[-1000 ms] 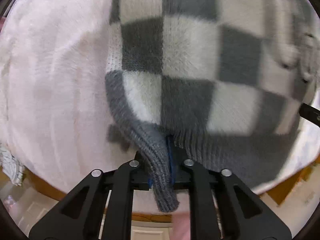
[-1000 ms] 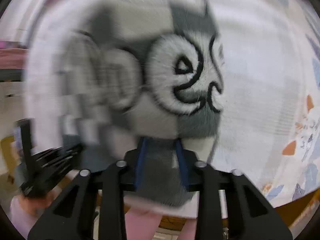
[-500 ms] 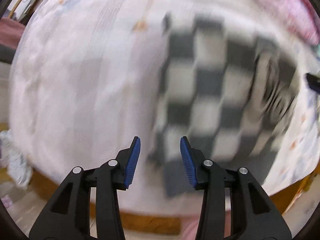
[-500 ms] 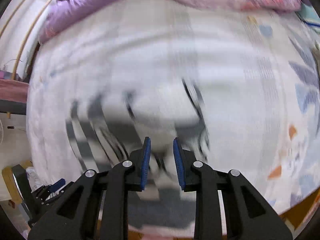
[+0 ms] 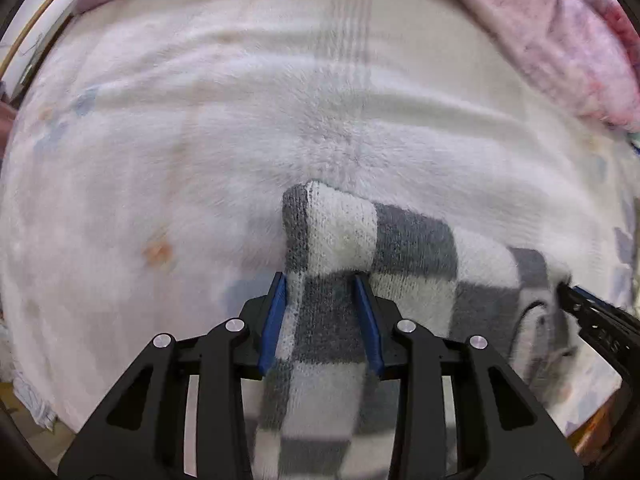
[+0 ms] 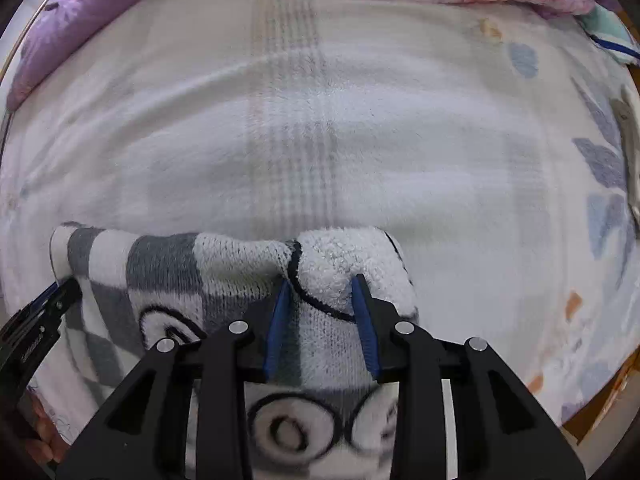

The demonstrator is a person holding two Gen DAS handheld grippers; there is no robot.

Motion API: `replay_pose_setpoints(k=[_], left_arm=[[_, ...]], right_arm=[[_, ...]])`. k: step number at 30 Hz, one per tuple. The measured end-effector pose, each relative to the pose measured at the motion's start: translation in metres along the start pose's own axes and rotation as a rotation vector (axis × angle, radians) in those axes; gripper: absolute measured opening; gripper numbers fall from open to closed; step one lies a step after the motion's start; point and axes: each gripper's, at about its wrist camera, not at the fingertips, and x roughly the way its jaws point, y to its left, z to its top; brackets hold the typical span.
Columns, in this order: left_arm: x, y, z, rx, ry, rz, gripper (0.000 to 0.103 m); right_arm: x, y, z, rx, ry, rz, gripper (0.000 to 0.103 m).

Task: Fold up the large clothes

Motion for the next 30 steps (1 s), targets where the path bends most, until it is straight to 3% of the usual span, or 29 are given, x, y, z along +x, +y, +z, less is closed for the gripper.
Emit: replay_pose_setpoints(k=[3,6,10,13,16,18,20,23,25,26,28,29,30], left_arm=[[0.009,0.007,0.022,-0.003,0.031,-0.014,0.035],[-0.011,0.018,0.021,0.010,0.083,-0.052,0.034],[-0.043,0.025,-0.013,0.066,0.071,-0.053,0.035],[-0.047,0.036,-0.060,0.030,0.142,-0.061,0.035],[-0.030,0.045,-0.123,-0.031,0.248,-0.100,0.035],[-0.012,0.045,-0.145,-0.022,0.234,-0.091,0.035],[0.003,0.050,-0.155,-0.032,0.223,-0.096,0.035],[-0.020,0.053,-0.151,-0.022,0.248,-0.082,0.031],[-0.035,0.048,-0.156,0.041,0.247,-0.046,0.031],[-0.037,0.046,-0.163,0.063,0.268,-0.078,0.031],[-0.022,0.042,-0.176,0.094,0.292,-0.057,0.031],[-0.002,0.041,-0.185,0.120,0.318,-0.008,0.032],[0.014,0.042,-0.191,0.101,0.323,-0.013,0.032]], right_arm=[[0.014,0.017,0.010,-0.070,-0.009,-0.078,0.033],[-0.001,0.005,0.017,0.034,0.056,0.017,0.035],[-0.046,-0.012,-0.010,0.016,0.056,0.160,0.034],[-0.061,-0.020,-0.059,-0.020,0.114,0.205,0.032],[-0.044,-0.019,-0.107,-0.041,0.213,0.170,0.032],[-0.007,-0.021,-0.135,-0.018,0.285,0.149,0.032],[0.033,-0.022,-0.157,0.004,0.320,0.127,0.033],[0.015,-0.015,-0.159,0.009,0.328,0.094,0.033],[-0.002,-0.010,-0.170,0.002,0.349,0.143,0.033],[-0.005,-0.010,-0.176,0.006,0.355,0.157,0.032],[0.007,-0.007,-0.195,-0.020,0.370,0.109,0.033],[0.022,-0.008,-0.204,-0.025,0.357,0.095,0.036],[0.033,-0.007,-0.208,-0.026,0.331,0.095,0.042]])
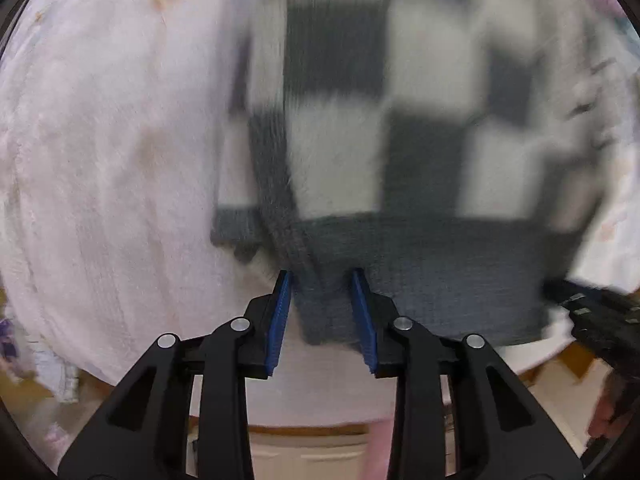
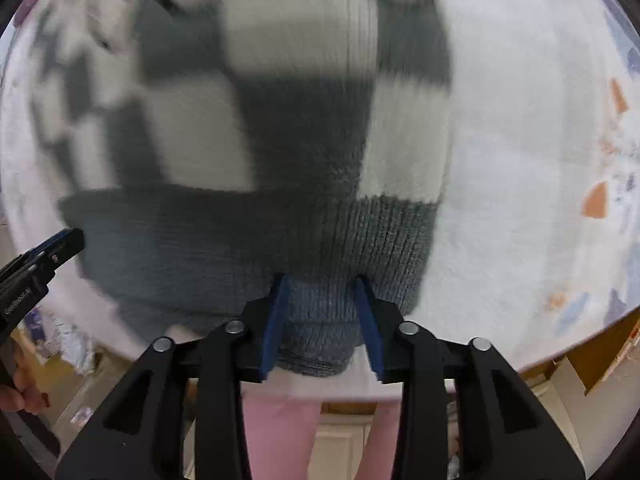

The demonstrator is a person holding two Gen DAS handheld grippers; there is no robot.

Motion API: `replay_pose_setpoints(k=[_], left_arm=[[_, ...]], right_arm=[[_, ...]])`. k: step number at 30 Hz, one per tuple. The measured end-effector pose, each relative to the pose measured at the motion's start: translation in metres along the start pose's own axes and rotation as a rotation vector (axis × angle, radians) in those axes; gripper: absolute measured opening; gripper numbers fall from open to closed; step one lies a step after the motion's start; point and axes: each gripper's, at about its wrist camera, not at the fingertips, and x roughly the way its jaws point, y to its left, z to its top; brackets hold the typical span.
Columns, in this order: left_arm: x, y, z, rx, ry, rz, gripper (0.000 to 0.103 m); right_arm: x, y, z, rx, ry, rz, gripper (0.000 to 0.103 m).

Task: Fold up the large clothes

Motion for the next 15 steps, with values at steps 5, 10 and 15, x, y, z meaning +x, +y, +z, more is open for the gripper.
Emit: replay_pose_setpoints(k=[5,10,15], left_arm=[[-0.018,0.011,-0.001,-0.062,-0.042,-0.037,0.034],[-0.052,0.014,-0.009,-0.030,-0.107,-0.107,0.073],[-0.066,0.030,0.003,-0.052,-0.171,-0.258,0.084]], right_arm=[[-0.015,-0.002,-0.003,0.045,0.004,0.022,0.045],[-0.063,-0.016,-0.010,0.057,-0.120,0.098,0.095],[-0.086,-0.045,-0.007,0.085,-0.146,0.183,0.095]])
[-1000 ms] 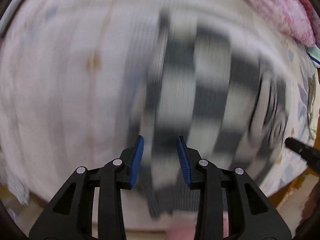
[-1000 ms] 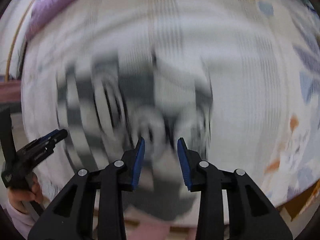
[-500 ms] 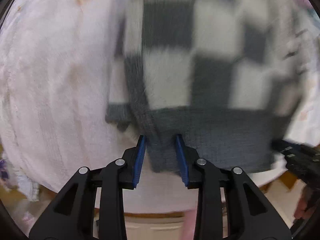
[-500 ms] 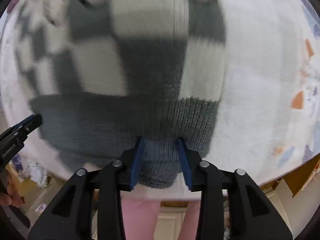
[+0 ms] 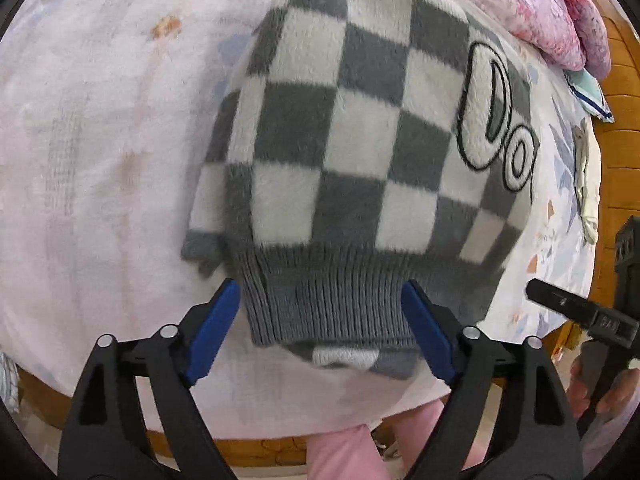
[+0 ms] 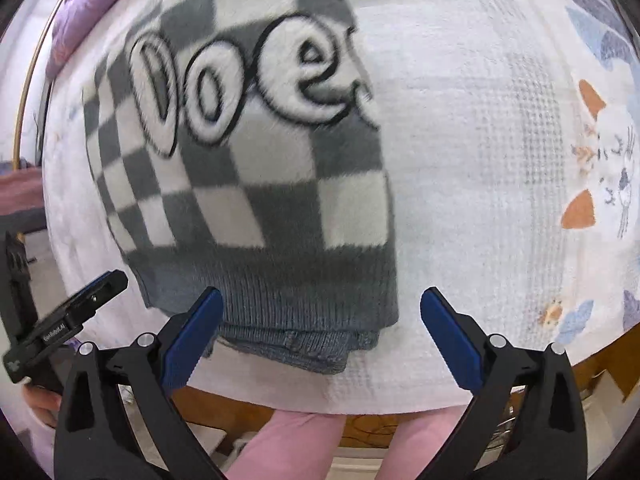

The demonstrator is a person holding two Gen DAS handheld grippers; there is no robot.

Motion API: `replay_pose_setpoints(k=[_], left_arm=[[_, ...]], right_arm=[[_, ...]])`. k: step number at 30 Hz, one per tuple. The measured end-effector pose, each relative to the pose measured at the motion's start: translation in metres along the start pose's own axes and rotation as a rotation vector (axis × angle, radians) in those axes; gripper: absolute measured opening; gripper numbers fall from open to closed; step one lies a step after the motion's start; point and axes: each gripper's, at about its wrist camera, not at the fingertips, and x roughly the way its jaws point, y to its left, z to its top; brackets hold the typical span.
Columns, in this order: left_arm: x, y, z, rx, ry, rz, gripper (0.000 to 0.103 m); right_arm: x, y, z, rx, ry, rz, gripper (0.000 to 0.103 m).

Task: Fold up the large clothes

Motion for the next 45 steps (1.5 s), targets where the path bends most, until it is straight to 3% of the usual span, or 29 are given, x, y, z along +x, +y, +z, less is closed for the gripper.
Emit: replay_pose_setpoints(k=[4,9,13,15,18,20,21,23,24,26,29,31,32,33,35,37,38,41,45], left_arm=[[0.001,0.013,0.016,-0.015,-0.028,0.014,0.084],[-0.010,0.028,0.058,-0.003,-0.144,0.004,0.088],[0.014,0.030,0.082,0.007,-0.156,-0.089,0.089],[0.026,0.031,0.097,0.031,-0.176,-0.135,0.094],[0.053,0.042,0.099,0.005,-0.169,-0.302,0.098],[0.083,0.062,0.101,-0.148,-0.071,-0.535,0.098],[0.089,0.073,0.100,-0.201,-0.068,-0.609,0.098],[0.091,0.078,0.099,-0.185,-0.049,-0.674,0.098],[0.095,0.075,0.098,-0.163,-0.002,-0.706,0.098],[0.108,0.061,0.095,-0.112,0.125,-0.746,0.098],[0.116,0.038,0.089,-0.002,0.232,-0.689,0.098],[0.116,0.040,0.091,-0.018,0.226,-0.688,0.098],[0.116,0.042,0.093,-0.054,0.217,-0.683,0.097],[0.114,0.041,0.094,-0.057,0.212,-0.652,0.087],[0.099,0.039,0.091,-0.011,0.181,-0.557,0.075],[0.085,0.042,0.086,-0.042,0.169,-0.529,0.060],[0.076,0.041,0.085,-0.040,0.154,-0.512,0.056],[0.046,0.026,0.076,0.008,0.092,-0.438,0.053],[0.019,0.015,0.062,0.005,0.085,-0.401,0.052]], right_arm=[[-0.020,-0.017,0.019,-0.007,-0.087,0.053,0.095],[-0.033,-0.029,0.055,-0.069,-0.171,0.141,0.095],[-0.001,-0.032,0.077,-0.101,-0.163,0.112,0.095],[0.013,-0.033,0.089,-0.093,-0.139,0.158,0.095],[0.023,-0.041,0.093,-0.117,-0.156,0.269,0.096],[0.039,-0.052,0.100,-0.117,-0.143,0.407,0.096],[0.049,-0.061,0.102,-0.089,-0.110,0.491,0.096],[0.067,-0.077,0.104,-0.011,-0.034,0.643,0.097],[0.079,-0.083,0.103,0.034,-0.001,0.729,0.097],[0.086,-0.082,0.096,0.046,-0.008,0.781,0.097],[0.086,-0.065,0.072,-0.018,0.007,0.716,0.097],[0.085,-0.054,0.064,-0.124,-0.014,0.634,0.097],[0.087,-0.053,0.067,-0.108,-0.010,0.622,0.097],[0.089,-0.053,0.071,-0.079,0.002,0.618,0.097],[0.083,-0.049,0.072,-0.055,0.016,0.587,0.089],[0.064,-0.050,0.061,-0.095,-0.021,0.592,0.068],[0.058,-0.053,0.057,-0.088,-0.029,0.611,0.065],[0.035,-0.047,0.045,-0.088,-0.053,0.597,0.059],[-0.002,-0.031,0.018,-0.114,-0.063,0.579,0.057]])
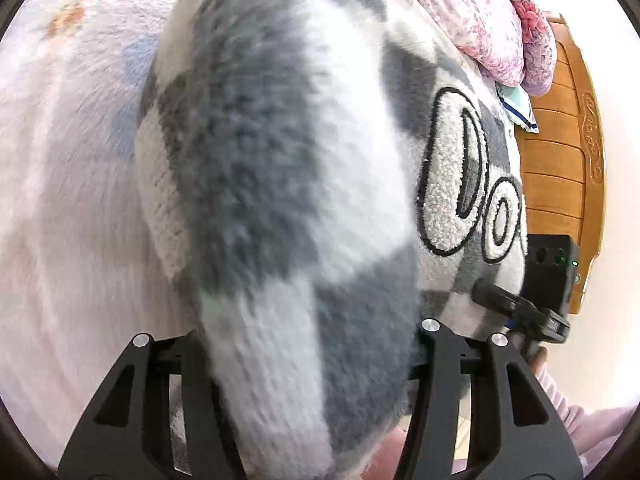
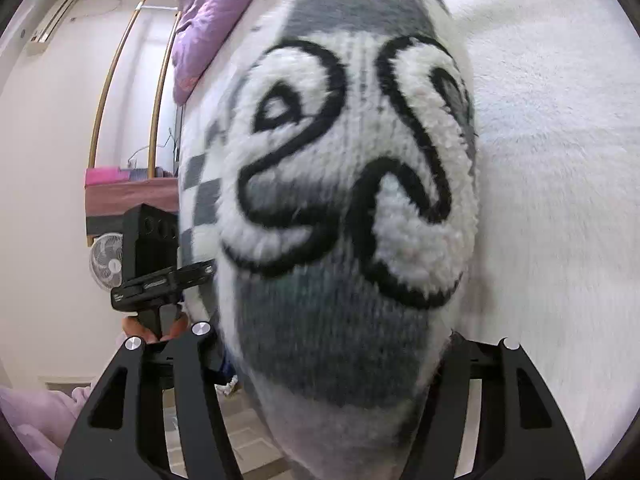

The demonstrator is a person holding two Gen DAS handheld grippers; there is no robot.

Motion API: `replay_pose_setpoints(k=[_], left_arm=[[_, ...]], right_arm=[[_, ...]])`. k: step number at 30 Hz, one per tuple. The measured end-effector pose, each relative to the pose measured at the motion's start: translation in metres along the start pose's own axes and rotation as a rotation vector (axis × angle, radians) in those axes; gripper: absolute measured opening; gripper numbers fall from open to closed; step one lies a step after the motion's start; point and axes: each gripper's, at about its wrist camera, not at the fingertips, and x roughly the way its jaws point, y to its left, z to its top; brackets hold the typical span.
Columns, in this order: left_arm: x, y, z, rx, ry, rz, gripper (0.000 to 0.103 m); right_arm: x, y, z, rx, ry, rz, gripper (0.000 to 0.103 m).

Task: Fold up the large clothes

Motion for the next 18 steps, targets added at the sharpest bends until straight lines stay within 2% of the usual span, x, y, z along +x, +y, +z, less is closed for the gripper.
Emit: replay_pose_setpoints(k=[5,9,15,18], left_arm=[[-0.039,-0.048,-0.029,0.050,-0.040,0.021,0.049],[-0.057,-0.090,-0.050,0.107,-0.031,0.058,0.049],[-0.085,-0.143,-0.094,0.216,-0.044,0.048,0.049],[-0.083,-0.186,-0.088,0.298,-0.050,0.046,0.049]], right_arm=[[-0.028,0.044,-0.024,-0.011,-0.021,-0.028,0.056],[-0.059,0.085,-0.045,-0.027,-0.054,-0.065,0.055],[-0.128,0.106,-0.070,-0.039,-0.185,-0.082,0.055],[-0.162,0.104,-0.085,-0.032,-0.282,-0.071,0.055]])
